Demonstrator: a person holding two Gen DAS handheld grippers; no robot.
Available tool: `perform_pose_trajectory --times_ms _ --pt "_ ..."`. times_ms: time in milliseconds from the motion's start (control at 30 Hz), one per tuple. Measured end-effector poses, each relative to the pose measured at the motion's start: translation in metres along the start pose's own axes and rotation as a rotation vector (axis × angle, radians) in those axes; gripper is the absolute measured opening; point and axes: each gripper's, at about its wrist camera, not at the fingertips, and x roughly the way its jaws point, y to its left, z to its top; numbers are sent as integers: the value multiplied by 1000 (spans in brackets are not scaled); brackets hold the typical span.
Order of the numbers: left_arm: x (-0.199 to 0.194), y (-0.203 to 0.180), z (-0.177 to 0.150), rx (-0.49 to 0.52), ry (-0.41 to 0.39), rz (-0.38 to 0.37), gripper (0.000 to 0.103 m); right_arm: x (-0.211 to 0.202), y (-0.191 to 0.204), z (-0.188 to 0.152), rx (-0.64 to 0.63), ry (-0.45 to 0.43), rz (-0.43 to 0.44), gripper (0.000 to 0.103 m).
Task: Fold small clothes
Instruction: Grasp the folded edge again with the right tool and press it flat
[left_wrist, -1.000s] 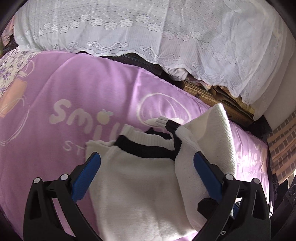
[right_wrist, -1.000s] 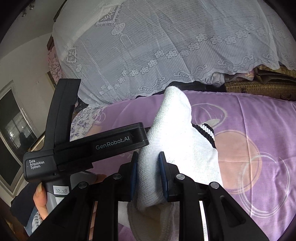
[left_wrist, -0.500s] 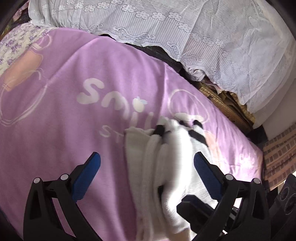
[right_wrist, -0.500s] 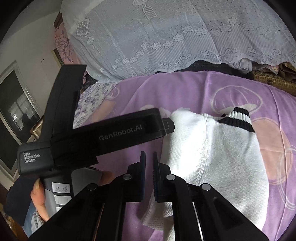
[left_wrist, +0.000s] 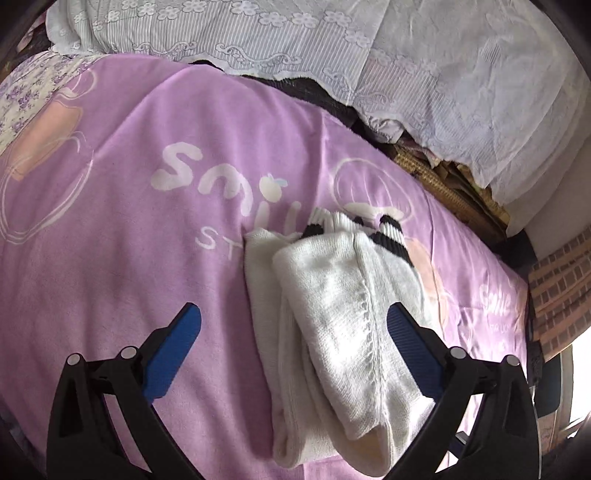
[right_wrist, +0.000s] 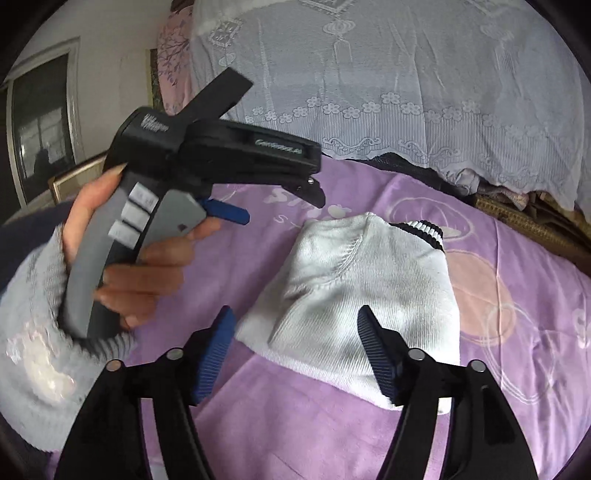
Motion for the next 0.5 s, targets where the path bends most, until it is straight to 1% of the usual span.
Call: perform_pose_trajectory --times_ms 100,233,267,300,333,367,500 --pt "11 0 -3 -1 50 30 98 5 16 -10 -120 10 -92 76" --pt "22 8 -4 -18 90 46 98 30 28 -13 -269 27 -221 75" --pt "23 11 -4 -25 92 43 98 39 29 -14 -306 36 -258 70" --pt "23 14 -4 -33 92 41 98 47 30 -14 -334 41 -282 45" --pt "23 17 -3 -42 90 38 98 52 29 -12 -343 48 -289 28" --pt "22 20 -2 -51 87 36 98 54 28 -8 -324 51 -286 19" --pt "12 28 2 -78 55 21 98 35 12 28 -114 -37 -197 18"
